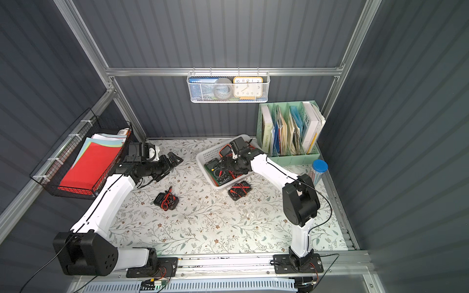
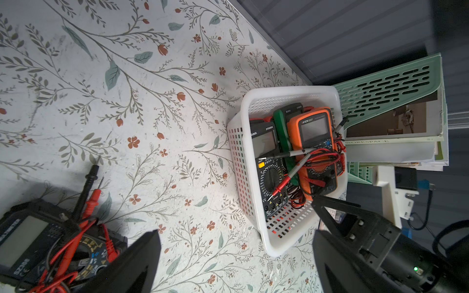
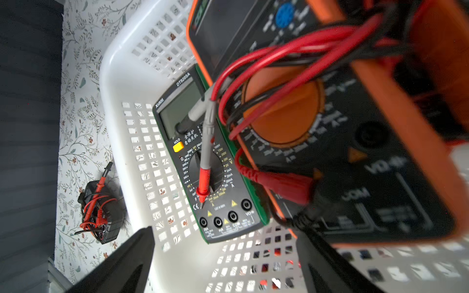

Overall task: Put the multimeter into the basket
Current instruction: Place the multimeter in the basket.

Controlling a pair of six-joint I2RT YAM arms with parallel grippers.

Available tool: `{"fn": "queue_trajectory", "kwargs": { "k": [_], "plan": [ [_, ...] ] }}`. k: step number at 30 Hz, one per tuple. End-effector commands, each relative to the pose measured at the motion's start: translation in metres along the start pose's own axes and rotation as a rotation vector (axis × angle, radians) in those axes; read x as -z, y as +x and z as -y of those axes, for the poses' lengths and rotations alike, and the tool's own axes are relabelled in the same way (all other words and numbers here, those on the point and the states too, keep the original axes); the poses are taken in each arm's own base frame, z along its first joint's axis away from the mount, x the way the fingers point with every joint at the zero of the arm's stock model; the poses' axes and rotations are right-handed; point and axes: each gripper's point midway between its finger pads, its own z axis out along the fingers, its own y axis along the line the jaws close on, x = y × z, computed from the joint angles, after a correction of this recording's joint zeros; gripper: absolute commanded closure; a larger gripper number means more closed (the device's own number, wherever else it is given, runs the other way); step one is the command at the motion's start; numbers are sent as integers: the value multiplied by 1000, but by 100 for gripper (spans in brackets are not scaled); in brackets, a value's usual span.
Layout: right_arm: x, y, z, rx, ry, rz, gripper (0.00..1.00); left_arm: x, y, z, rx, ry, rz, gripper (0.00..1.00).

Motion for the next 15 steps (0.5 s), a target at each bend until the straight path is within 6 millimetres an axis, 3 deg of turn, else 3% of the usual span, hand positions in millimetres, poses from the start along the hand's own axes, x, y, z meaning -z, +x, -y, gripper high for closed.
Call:
{"fn": "queue_trajectory", "kwargs": {
  "k": [1, 7, 10, 15],
  "plan": [
    [24, -26, 11, -4, 9, 91, 6, 2, -6, 9, -6, 20, 8, 1],
    [56, -54, -8, 3, -55, 196, 6, 2, -7, 11, -4, 25, 7, 1],
    [56, -61, -10, 6, -54, 198, 6, 3, -7, 11, -9, 24, 9, 1],
    [38, -59, -17, -18, -101, 155, 7, 3, -5, 9, -15, 17, 0, 1]
  ]
}}
